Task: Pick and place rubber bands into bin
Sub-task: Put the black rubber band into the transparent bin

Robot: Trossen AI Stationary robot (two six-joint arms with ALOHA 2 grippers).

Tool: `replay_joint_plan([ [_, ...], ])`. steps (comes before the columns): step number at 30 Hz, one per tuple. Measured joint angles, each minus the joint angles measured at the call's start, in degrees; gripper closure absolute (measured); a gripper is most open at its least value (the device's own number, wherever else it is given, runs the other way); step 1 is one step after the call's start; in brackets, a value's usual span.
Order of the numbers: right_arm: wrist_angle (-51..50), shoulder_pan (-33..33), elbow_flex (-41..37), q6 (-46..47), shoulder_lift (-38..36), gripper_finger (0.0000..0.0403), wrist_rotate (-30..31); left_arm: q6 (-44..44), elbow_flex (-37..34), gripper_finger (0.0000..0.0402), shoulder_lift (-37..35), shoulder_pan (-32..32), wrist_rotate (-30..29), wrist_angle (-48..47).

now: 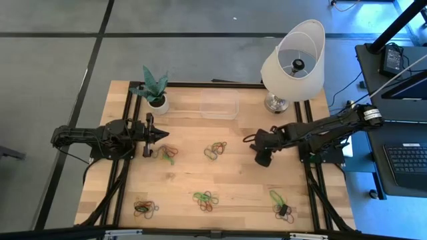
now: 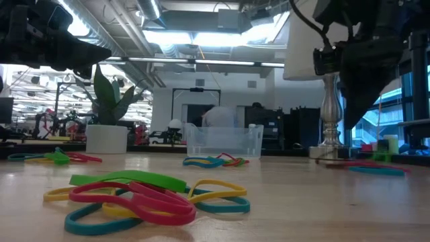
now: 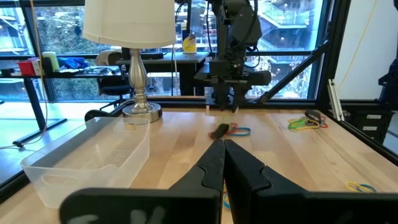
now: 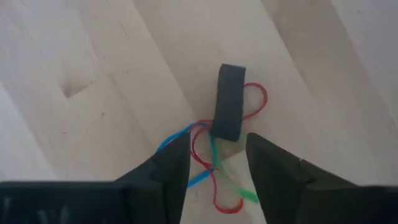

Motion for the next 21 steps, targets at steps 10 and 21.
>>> replay_joint_plan([
  [10, 0.01, 0.00, 0.00, -2.11, 0.31, 0.0231, 1.46, 0.00, 0.00, 0.0398, 0.02, 0.00, 0.00, 0.00],
  [21, 1.63, 0.00, 0.00, -3.19, 7.08, 0.0231, 1.16, 0.00, 0.00, 0.0398, 0.00, -0.02, 0.00, 0.00],
])
